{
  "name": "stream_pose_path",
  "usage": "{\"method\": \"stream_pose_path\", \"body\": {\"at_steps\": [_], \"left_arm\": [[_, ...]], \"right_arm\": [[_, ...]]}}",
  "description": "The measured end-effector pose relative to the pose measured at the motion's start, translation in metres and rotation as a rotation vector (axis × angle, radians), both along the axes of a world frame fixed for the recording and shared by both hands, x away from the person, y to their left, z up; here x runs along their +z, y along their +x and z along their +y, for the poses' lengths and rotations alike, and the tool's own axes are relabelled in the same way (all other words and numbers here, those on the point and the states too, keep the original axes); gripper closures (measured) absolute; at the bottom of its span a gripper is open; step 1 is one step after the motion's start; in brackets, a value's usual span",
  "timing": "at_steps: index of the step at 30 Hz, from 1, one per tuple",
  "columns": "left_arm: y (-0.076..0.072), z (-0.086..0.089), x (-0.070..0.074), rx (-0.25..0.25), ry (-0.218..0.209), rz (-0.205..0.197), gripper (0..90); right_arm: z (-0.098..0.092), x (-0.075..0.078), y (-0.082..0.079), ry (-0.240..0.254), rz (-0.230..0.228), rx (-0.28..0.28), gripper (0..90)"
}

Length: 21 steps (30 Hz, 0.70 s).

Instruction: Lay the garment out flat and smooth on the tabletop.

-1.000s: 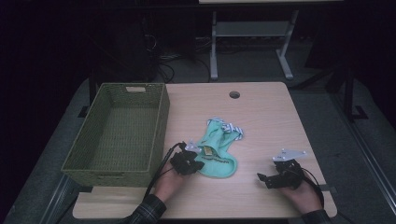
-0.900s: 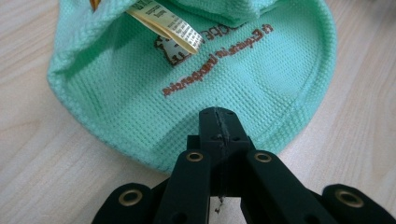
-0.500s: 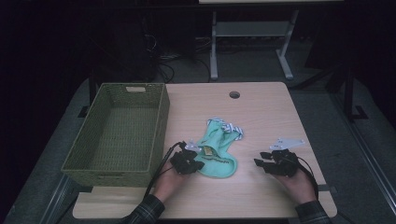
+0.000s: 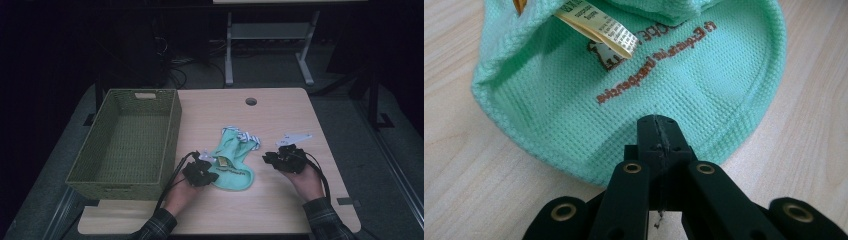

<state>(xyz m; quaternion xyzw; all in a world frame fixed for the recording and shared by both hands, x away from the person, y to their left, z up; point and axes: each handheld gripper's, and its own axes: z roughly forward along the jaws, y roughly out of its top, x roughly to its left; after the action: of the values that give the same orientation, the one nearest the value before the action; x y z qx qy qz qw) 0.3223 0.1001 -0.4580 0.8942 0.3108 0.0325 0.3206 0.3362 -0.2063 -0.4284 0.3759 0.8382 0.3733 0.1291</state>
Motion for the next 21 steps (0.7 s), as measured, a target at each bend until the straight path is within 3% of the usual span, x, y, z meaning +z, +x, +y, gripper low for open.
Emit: {"method": "stream_pose_path", "body": {"at_steps": [4,11,13,21], "left_arm": [[0.001,0.001,0.000,-0.009,0.006,0.004,89.6],[0.001,0.000,0.001,-0.009,0.009,0.002,89.6],[0.001,0.001,0.001,-0.012,0.008,0.007,89.6],[0.001,0.000,0.001,-0.011,0.010,0.006,89.6]], "right_arm": [[0.004,0.002,0.009,-0.004,-0.001,0.000,76.8],[0.015,0.001,0.037,-0.007,-0.003,0.008,89.7],[0.018,0.000,0.043,0.016,0.010,0.005,89.8],[0.027,-0.009,0.067,0.016,0.029,-0.012,89.8]]}}
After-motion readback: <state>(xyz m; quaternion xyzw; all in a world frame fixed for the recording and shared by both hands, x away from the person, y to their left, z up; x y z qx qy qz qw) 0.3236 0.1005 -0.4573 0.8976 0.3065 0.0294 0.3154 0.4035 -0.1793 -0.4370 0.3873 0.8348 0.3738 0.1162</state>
